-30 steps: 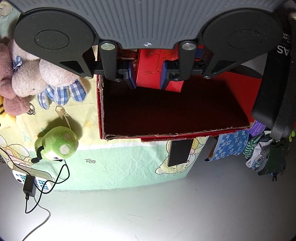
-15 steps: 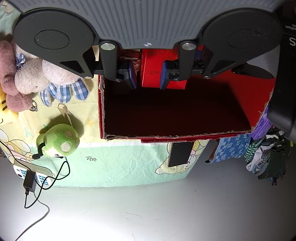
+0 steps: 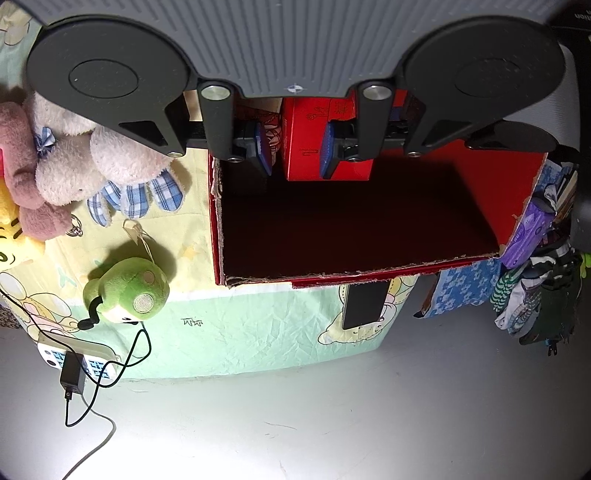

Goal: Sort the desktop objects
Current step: 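Open the right gripper and raise it out of the cardboard box, then move the right gripper down to the orange gourd beside the tape roll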

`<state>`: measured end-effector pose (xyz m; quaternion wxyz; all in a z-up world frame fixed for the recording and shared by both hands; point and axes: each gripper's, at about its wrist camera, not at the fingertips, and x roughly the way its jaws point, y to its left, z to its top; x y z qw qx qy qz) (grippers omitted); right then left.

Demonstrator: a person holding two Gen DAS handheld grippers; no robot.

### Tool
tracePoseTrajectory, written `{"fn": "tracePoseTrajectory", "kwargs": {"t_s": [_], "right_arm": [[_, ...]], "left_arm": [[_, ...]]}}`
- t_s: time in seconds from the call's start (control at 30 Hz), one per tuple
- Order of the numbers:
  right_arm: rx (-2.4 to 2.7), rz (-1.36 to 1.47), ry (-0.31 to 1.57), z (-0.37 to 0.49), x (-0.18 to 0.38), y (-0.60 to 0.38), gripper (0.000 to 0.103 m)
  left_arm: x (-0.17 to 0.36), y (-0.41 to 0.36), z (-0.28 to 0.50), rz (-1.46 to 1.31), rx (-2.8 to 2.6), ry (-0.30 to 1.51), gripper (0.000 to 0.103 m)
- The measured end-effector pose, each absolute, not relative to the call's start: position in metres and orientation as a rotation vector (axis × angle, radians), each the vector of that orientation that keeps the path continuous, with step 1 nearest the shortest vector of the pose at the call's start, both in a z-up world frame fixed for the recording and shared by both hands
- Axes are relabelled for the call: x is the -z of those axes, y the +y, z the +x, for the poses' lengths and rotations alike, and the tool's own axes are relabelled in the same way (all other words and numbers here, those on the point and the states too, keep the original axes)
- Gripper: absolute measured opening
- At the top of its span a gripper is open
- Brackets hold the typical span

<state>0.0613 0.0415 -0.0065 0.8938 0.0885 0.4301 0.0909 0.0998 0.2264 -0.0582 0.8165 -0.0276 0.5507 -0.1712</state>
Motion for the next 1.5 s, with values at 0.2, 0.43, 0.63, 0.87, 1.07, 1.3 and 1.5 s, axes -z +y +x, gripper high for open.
{"fn": "tracePoseTrajectory", "kwargs": {"t_s": [0.2,0.43,0.63,0.87,1.07,1.3,1.5], "right_arm": [[-0.188,0.188,0.855,0.053,-0.002,0.037,0.030],[-0.199,0.188,0.855,0.045,-0.003,0.037,0.031],[-0.204,0.181,0.859,0.037,-0.004,0.038,0.031],[-0.216,0.174,0.865,0.029,-0.006,0.041,0.035],[-0.238,0.141,0.845,0.019,-0.011,0.042,0.035],[-0.260,0.136,0.823,0.008,-0.017,0.029,0.035],[-0.281,0.149,0.807,-0.001,-0.021,0.013,0.035]], "left_arm": [[0.049,0.228,0.093,-0.034,0.318,1.129,0.076],[0.044,0.234,0.085,-0.032,0.253,1.108,0.076],[0.042,0.243,0.077,-0.050,0.192,1.103,0.076],[0.035,0.250,0.063,-0.036,0.101,1.072,0.079],[0.028,0.253,0.051,-0.038,0.011,1.049,0.079],[0.012,0.244,0.034,-0.042,-0.043,1.007,0.081],[-0.001,0.232,0.019,-0.034,-0.082,0.973,0.086]]}}
